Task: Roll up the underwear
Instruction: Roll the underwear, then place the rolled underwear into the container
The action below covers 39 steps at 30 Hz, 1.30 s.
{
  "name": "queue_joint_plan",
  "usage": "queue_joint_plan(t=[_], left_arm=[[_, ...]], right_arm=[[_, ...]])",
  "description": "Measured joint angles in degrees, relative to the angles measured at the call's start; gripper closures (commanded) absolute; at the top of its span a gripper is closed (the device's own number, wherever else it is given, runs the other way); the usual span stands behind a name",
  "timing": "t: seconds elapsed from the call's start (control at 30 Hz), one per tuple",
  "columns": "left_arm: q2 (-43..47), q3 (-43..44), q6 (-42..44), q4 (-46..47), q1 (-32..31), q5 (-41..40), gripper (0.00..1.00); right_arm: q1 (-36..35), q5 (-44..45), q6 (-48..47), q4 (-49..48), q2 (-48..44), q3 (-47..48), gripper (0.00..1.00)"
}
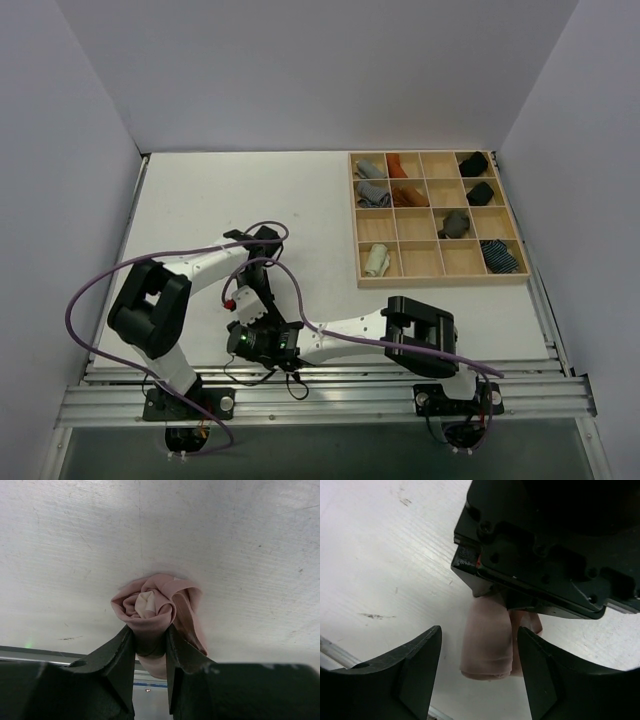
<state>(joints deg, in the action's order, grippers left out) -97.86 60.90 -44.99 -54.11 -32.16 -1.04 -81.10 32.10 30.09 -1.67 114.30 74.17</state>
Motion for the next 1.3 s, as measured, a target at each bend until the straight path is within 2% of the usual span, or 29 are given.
queue_joint_plan(t=[0.03, 0.1, 0.13, 0.17, 0.27, 0.4, 0.43, 0.53, 0.77, 1.03, 1.2, 1.3], left_arm=[[-0.07, 0.0, -0.07, -0.02, 0.0, 0.07, 0.98], [-0.09, 0.0, -0.42, -0.11, 0.02, 0.2, 0.98], [-0.09, 0.0, -0.59, -0.2, 0.02, 0.26, 0.98], [-0.09, 0.0, -0.81, -0.31, 0.02, 0.31, 0.97], [-0.09, -0.02, -1.09, -0.33, 0.09, 0.92, 0.87], [0.39, -0.48, -1.55, -0.07, 0.61, 2.12, 0.71], [0.83, -0.72, -1.68, 0.07, 0.9, 2.45, 0.64], [2.95, -1.38, -1.9, 0.07, 2.27, 3.85, 0.56], [11.89, -3.1, -0.35, 0.7, 10.05, 3.39, 0.51], [17.33, -10.19, 0.79, 7.54, 9.97, 6.38, 0.5], [17.38, -15.93, 0.63, 13.99, 9.97, 9.16, 0.52], [17.33, -18.16, 0.39, 18.03, 9.97, 10.84, 0.57]], right_arm=[[0.0, 0.28, -0.13, 0.02, 0.55, 0.09, 0.45], [0.0, 0.72, -0.39, 0.26, 1.4, 0.09, 0.56], [0.0, 0.92, -0.39, 0.24, 1.79, 0.09, 0.64], [0.0, 1.22, -0.37, 0.31, 1.92, 0.0, 0.79], [-0.09, 2.16, 0.46, 0.13, 1.92, -0.68, 0.99], [0.02, 1.99, 3.67, -4.63, -0.42, -5.38, 1.0], [0.31, 1.14, 4.72, -6.56, -1.4, -7.32, 1.0], [1.55, -1.97, 8.63, -13.6, -4.68, -13.77, 1.0], [4.96, -9.51, 15.21, -28.09, -7.91, -23.96, 1.0], [8.39, -17.94, 19.71, -42.93, -8.28, -31.71, 1.0], [9.03, -20.33, 20.92, -46.42, -7.3, -32.44, 1.0], [9.16, -20.87, 21.31, -46.99, -7.1, -32.52, 0.96]])
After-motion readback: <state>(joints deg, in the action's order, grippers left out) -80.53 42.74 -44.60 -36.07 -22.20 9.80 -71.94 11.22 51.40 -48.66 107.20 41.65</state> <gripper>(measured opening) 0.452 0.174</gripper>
